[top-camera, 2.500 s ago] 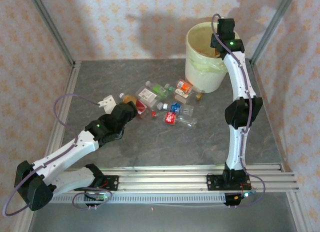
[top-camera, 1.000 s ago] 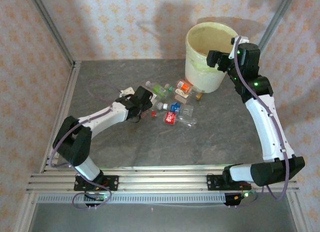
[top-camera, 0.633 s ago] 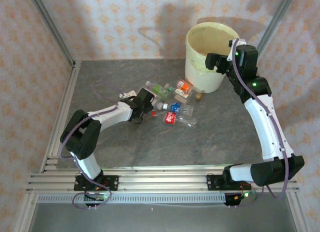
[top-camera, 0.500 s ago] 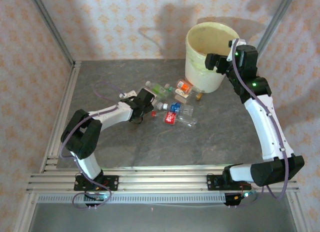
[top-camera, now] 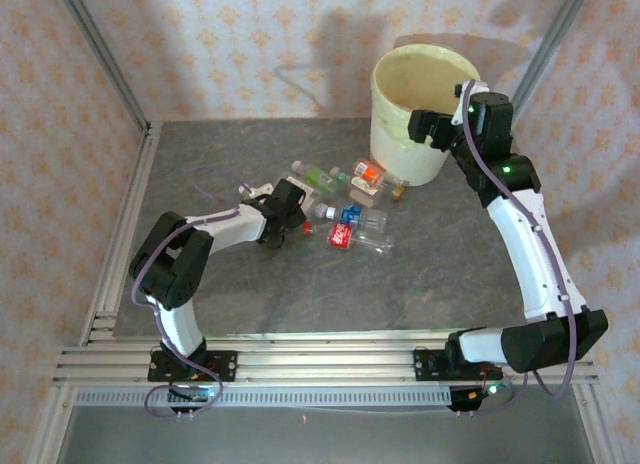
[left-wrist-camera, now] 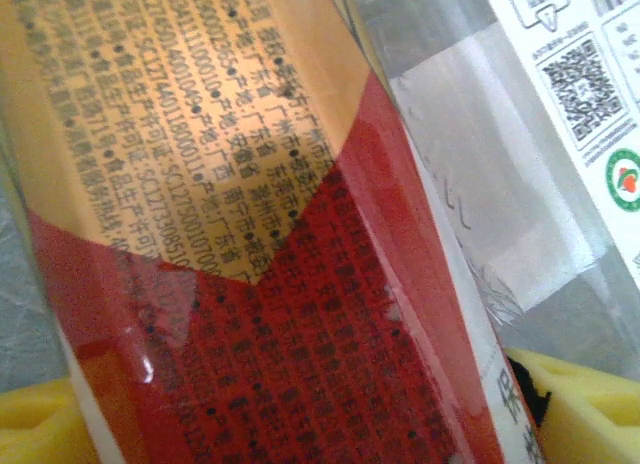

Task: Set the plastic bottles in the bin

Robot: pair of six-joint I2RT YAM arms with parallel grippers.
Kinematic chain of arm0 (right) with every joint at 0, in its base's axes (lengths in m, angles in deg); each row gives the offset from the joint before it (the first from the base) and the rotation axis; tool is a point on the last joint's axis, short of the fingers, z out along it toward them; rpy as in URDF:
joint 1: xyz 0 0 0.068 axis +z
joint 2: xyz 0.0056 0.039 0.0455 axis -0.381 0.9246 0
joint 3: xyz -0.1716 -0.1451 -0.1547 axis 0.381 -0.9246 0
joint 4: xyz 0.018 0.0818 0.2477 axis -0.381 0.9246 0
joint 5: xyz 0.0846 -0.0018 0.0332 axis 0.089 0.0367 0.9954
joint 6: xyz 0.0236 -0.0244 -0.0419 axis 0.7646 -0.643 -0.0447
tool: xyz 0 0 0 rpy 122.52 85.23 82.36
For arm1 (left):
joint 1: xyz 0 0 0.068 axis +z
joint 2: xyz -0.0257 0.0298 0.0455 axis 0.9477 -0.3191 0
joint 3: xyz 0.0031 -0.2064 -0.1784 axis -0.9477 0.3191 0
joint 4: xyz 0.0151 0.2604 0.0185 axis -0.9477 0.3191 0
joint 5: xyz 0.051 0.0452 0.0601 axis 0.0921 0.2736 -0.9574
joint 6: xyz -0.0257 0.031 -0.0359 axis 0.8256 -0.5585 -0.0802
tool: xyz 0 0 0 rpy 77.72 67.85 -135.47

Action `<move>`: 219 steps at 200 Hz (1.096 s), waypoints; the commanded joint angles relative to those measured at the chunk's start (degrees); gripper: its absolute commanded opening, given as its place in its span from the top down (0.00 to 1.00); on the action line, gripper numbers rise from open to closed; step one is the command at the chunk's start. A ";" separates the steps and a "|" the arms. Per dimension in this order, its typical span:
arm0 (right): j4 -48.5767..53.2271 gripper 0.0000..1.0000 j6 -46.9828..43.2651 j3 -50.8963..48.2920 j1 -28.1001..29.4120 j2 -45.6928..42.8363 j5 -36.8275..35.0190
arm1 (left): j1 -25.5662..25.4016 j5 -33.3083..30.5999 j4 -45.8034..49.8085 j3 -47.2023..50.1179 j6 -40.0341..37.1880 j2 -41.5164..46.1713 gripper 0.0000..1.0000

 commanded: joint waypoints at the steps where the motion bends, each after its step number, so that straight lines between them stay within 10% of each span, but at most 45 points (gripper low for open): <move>1: -1.55 0.01 1.30 -0.75 0.46 -0.20 0.96 | 0.42 0.08 -1.04 0.77 -2.58 -1.26 0.17; 141: -10.43 0.01 4.92 -11.23 2.37 -6.73 14.71 | 0.46 -2.92 -5.09 9.72 -15.54 15.05 0.52; 219: -20.61 0.01 20.93 -19.77 4.97 -9.82 21.33 | -0.14 20.50 -12.30 10.71 -27.74 31.17 0.54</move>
